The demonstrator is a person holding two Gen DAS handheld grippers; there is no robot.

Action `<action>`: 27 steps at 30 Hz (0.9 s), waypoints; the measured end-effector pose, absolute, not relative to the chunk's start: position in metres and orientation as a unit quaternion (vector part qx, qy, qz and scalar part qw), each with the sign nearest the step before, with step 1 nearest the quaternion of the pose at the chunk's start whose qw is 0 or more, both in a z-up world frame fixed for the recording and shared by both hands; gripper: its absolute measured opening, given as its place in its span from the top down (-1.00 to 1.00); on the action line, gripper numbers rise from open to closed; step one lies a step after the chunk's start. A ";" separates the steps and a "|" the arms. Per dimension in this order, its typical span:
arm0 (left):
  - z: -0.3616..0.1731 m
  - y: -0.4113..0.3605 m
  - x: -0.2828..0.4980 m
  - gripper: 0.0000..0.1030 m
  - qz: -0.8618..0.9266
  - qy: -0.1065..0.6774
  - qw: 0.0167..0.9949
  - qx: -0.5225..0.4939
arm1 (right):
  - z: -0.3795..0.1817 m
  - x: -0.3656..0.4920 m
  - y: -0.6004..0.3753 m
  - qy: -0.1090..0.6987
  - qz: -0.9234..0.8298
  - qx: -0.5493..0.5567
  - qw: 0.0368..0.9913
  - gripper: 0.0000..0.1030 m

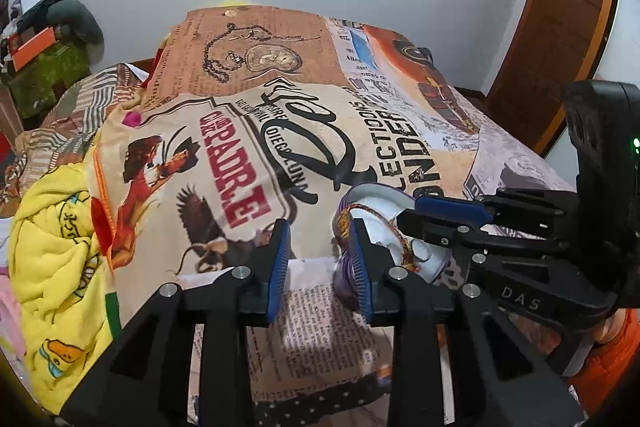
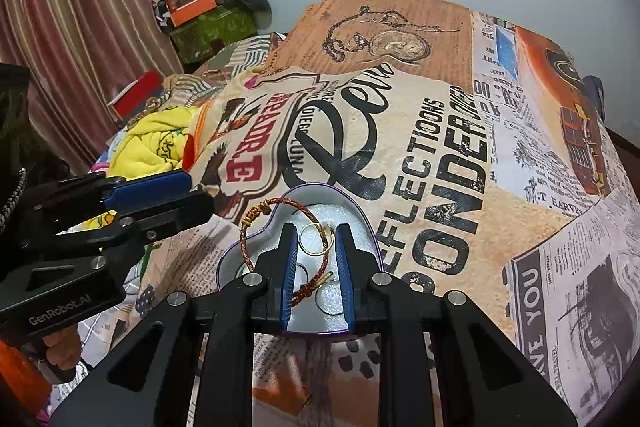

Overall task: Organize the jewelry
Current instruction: 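Carry the bracelet and gold ring into the heart tin and open both tools, then withdraw both tools from the tin toward the remaining jewelry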

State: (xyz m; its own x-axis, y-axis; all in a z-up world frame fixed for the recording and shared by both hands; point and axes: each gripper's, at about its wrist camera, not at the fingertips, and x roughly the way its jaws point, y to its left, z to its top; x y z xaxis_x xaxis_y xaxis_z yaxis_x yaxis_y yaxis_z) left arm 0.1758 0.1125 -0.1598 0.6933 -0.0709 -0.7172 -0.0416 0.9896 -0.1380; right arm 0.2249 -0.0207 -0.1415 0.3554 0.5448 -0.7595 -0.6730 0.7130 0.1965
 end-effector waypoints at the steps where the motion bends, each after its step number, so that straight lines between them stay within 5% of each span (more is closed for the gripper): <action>1: -0.160 0.112 0.174 0.41 -0.006 0.392 0.917 -0.070 | -0.141 0.225 -0.022 0.433 0.371 -0.073 0.819 0.51; 11: -0.142 0.100 0.159 0.39 -0.008 0.388 0.919 -0.063 | -0.114 0.215 -0.069 0.419 0.332 -0.055 0.843 0.42; 27: -0.111 0.031 0.137 0.05 -0.045 0.373 0.926 -0.031 | -0.081 0.188 -0.158 0.393 0.263 -0.031 0.881 0.41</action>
